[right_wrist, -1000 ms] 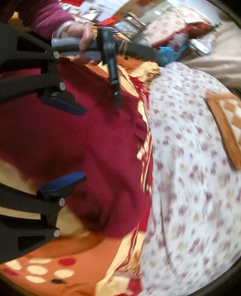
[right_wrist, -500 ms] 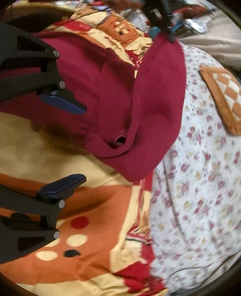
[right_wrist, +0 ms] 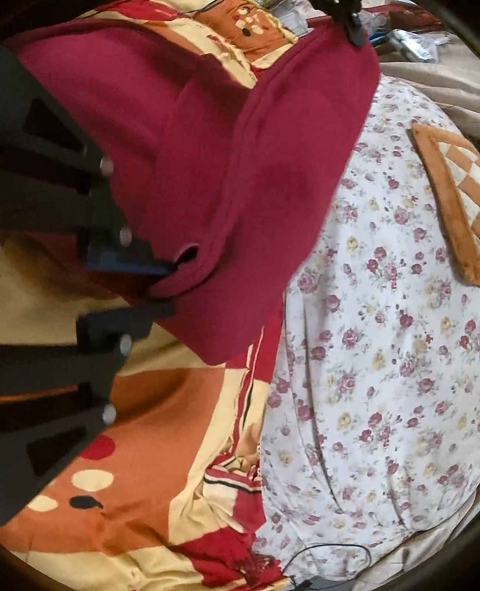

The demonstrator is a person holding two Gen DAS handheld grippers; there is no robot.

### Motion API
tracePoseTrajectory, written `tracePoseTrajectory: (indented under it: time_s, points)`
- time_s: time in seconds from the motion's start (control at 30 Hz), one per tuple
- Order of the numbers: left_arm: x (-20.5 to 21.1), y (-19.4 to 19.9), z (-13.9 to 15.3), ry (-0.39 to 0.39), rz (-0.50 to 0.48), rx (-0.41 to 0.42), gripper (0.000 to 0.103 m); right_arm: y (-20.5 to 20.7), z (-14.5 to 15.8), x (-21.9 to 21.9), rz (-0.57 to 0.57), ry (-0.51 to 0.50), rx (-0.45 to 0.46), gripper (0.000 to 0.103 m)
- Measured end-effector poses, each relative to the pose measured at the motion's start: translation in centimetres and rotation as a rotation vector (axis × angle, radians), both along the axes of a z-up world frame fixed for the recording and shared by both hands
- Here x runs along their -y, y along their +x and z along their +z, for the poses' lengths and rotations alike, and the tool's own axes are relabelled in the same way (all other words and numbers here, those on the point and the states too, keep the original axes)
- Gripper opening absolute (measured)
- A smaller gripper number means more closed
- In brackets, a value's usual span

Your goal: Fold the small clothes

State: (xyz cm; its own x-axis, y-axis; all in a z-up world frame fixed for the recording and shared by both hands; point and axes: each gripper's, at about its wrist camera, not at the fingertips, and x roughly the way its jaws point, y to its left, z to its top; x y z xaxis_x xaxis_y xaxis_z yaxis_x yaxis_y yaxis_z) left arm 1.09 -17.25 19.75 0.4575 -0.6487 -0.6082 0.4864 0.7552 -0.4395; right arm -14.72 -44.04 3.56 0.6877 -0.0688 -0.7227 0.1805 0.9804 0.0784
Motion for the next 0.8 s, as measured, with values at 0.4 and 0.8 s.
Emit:
tracePoseTrajectory:
  time_s: [0.4,0.8]
  points:
    - [0.4,-0.8,-0.5,-0.002,-0.036,0.016,0.001,-5.7,3.4,1.6,-0.028,0.060,0.088,0.006]
    - [-3.6,0.2,-15.2,0.174,0.084,-0.191,0.001,-6.4,2.5,3.4,-0.052,0.237,0.008,0.067]
